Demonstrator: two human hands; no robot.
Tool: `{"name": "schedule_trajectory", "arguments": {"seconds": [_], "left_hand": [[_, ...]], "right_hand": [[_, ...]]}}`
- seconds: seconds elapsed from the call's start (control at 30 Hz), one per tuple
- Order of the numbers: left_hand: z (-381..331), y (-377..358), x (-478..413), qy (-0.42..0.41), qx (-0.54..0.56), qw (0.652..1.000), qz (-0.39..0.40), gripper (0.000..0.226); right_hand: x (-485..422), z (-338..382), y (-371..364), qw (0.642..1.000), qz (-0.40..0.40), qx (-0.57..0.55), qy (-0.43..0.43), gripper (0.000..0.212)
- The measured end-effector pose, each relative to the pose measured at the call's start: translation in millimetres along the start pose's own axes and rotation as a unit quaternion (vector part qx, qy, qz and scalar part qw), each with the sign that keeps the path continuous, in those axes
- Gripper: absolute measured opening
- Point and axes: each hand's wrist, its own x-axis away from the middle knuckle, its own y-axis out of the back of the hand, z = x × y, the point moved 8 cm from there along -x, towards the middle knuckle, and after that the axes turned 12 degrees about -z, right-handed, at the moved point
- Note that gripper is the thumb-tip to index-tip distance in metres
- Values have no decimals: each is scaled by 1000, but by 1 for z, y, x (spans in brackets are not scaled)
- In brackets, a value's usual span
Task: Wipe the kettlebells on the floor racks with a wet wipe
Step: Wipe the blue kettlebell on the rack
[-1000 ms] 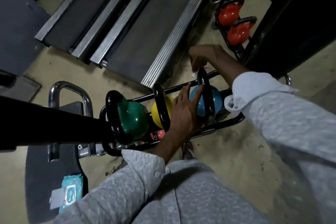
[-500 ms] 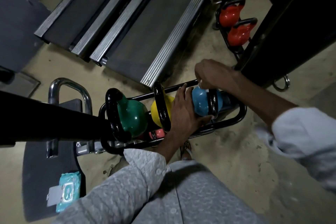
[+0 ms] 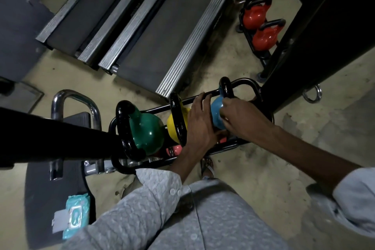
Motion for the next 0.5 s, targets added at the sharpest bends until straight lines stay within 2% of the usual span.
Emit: {"name": "schedule_trajectory", "arguments": {"seconds": [0.07, 0.17, 0.27, 0.37, 0.5], "left_hand": [[1, -1, -1, -7, -3, 1000, 5, 116], [-1, 0, -4, -2, 2, 1000, 14, 122], [-2, 0, -4, -8, -3, 1000, 19, 124], [-2, 0, -5, -21, -16, 999, 18, 123], [-9, 1, -7, -37, -16, 999, 36, 122]], "right_hand": [[0, -13, 13, 994, -72, -81, -31, 10], [-21, -38, 15, 975, -126, -165, -83, 11], [-47, -68, 6, 939, -177, -243, -168, 12], [-59, -105, -17, 862, -183, -377, -284, 12], [-57, -126, -68, 700, -158, -548, -430, 5]]}}
